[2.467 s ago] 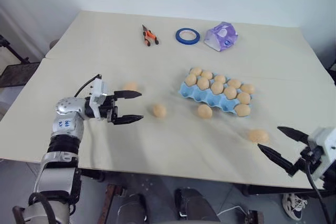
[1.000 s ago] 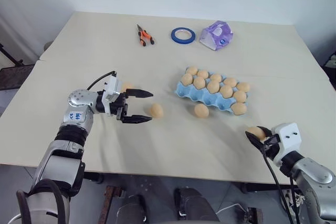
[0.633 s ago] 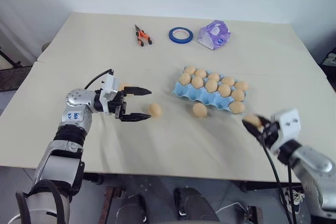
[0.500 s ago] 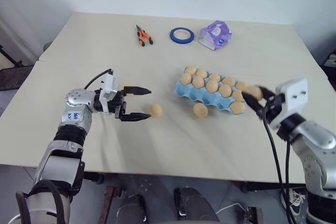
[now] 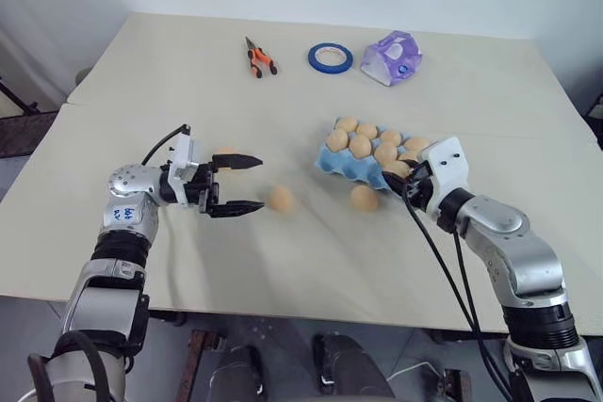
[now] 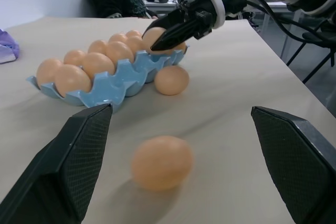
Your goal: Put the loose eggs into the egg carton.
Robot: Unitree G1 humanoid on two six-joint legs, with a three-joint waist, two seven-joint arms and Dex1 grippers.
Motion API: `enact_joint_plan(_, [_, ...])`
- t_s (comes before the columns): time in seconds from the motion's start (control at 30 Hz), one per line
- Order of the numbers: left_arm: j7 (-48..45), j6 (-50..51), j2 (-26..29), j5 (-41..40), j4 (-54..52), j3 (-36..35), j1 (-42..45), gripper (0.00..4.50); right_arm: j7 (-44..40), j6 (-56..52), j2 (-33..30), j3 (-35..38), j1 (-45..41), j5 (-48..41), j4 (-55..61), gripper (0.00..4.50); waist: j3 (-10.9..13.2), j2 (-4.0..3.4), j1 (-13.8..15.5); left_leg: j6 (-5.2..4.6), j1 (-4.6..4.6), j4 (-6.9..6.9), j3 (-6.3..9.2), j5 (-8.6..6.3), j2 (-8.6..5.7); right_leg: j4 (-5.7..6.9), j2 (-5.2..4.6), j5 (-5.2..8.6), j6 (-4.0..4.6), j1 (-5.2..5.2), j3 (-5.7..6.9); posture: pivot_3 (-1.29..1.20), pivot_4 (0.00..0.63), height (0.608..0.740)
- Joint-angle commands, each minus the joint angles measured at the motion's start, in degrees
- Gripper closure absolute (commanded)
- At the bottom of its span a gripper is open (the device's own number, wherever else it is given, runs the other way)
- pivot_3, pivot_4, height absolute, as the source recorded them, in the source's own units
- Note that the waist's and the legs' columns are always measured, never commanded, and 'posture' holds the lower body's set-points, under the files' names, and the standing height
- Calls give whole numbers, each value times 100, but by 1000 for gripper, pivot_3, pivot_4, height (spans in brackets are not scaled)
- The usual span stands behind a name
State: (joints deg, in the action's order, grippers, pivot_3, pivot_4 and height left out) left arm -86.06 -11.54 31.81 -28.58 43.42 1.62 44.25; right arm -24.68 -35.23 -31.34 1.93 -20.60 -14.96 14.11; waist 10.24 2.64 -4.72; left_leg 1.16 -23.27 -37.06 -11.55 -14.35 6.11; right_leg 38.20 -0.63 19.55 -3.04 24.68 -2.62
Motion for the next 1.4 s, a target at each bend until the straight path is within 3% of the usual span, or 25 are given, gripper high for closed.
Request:
enact_joint_plan(0.03, [-448, 37, 86, 17, -294, -174, -52, 0, -104, 136, -165, 255, 104, 37, 172, 2835, 0, 0, -6, 0, 2, -6, 0, 0, 0, 10, 0, 0, 0, 0, -2, 0, 150, 740])
enact_joint_plan(0.1, [-436, 65, 76, 32, -329, -201, -76, 0, -188, 142, -207, 304, 155, 4, 212, 2835, 0, 0, -10, -1, 9, -10, 0, 1, -3, 25, -1, 0, 0, -2, -6, 0, 150, 740])
enact_joint_plan(0.37, [-422, 86, -4, 111, -291, -234, -9, 0, -486, 323, -222, 230, 93, 30, 84, 114, 0, 0, -15, -1, 15, -14, 2, 5, -5, 44, 0, -2, 1, -1, -11, 0, 150, 740])
enact_joint_plan(0.7, [-451, 57, -48, 168, -166, -282, 78, 0, -786, 220, -535, 624, 383, -216, 562, 48, 0, 0, -4, -2, 14, -13, 1, 5, -6, 41, -2, -2, 1, 0, -11, 0, 150, 740])
enact_joint_plan(0.83, [-467, 47, -68, 186, -102, -307, 118, 0, -1357, 65, -799, 1196, 1339, -851, 1356, 48, 0, 0, 36, 0, 12, -6, 10, 4, -5, 33, 1, -1, 0, -2, -7, 0, 150, 740])
enact_joint_plan(1.0, [-473, -7, -118, 225, 66, -348, 190, 0, -2471, 1554, -668, 2101, 2967, -1217, 1340, 48, 0, 1, 123, -5, 12, -8, 11, 1, -10, 15, 8, -1, -2, -15, 2, 0, 150, 740])
enact_joint_plan(1.13, [-447, -21, -126, 252, 156, -403, 233, 0, -3107, 1960, -420, 2623, 3923, -1813, 1307, 48, 0, 1, 131, -11, 23, -14, 5, 1, -18, 20, 10, -7, -14, -22, 1, 0, 150, 740])
enact_joint_plan(1.23, [-449, -44, -103, 281, 265, -427, 282, 0, -3215, 2284, -307, 2865, 4312, -1842, 1152, 48, -1, 2, 132, -18, 24, -15, 10, 2, -20, 20, 2, -15, -14, -25, -4, 0, 150, 740])
enact_joint_plan(1.4, [-461, -52, -101, 317, 326, -465, 332, 0, -2760, 2253, -233, 2755, 4157, -1814, 1269, 48, -1, 2, 117, -34, 28, -15, 10, -3, -18, 11, -13, -31, 0, -28, -6, 0, 150, 740])
